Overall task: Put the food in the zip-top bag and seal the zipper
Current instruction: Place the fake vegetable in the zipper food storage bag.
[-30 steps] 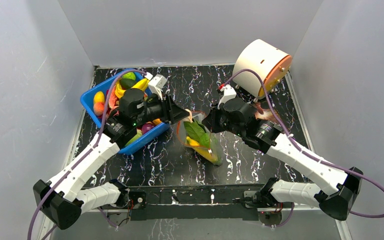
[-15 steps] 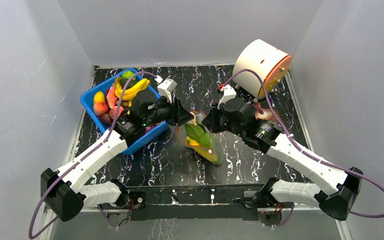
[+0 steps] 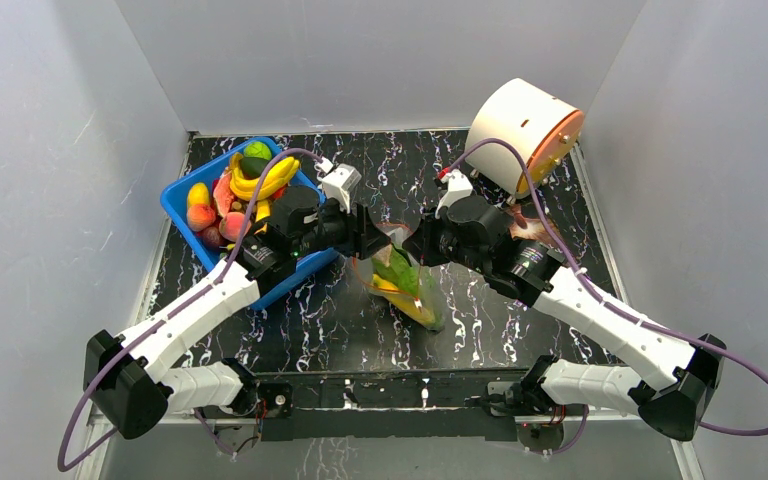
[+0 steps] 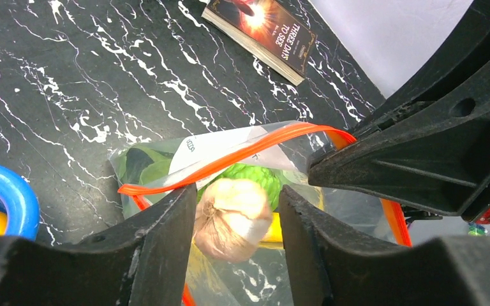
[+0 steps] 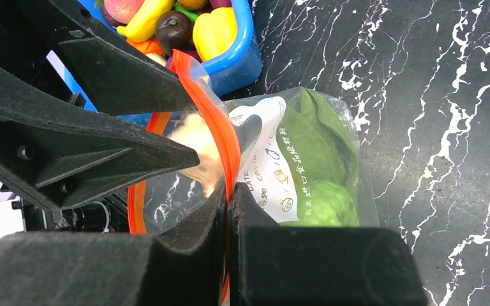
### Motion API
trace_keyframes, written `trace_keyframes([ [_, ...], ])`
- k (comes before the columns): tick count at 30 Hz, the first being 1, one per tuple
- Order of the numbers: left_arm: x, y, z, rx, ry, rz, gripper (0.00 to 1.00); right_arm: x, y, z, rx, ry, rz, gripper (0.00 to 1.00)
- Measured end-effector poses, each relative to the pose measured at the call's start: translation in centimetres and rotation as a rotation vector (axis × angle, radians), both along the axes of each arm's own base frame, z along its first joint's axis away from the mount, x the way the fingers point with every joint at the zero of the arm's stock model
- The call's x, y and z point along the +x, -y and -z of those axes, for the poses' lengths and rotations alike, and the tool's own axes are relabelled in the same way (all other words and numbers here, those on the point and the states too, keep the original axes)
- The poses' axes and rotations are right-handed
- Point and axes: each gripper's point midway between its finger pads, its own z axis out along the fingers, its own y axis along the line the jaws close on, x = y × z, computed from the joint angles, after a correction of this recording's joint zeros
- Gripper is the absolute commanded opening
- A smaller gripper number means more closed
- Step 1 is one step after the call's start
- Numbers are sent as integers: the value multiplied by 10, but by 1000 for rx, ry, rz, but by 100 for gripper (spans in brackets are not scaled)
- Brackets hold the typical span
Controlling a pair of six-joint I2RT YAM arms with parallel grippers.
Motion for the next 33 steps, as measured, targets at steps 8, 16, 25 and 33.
trace_keyframes([
  [8,3,-2,2,16,15,-11,55,0,0,0,5,-5,3,0],
  [16,2,-12,-1,41,37,-39,59,0,0,0,5,-4,4,0],
  [25,11,-62,-24,134,159,-238,66,0,5,-4,6,9,20,0],
  [33,28,-120,-10,327,178,-493,67,-1,6,-6,6,15,18,0],
])
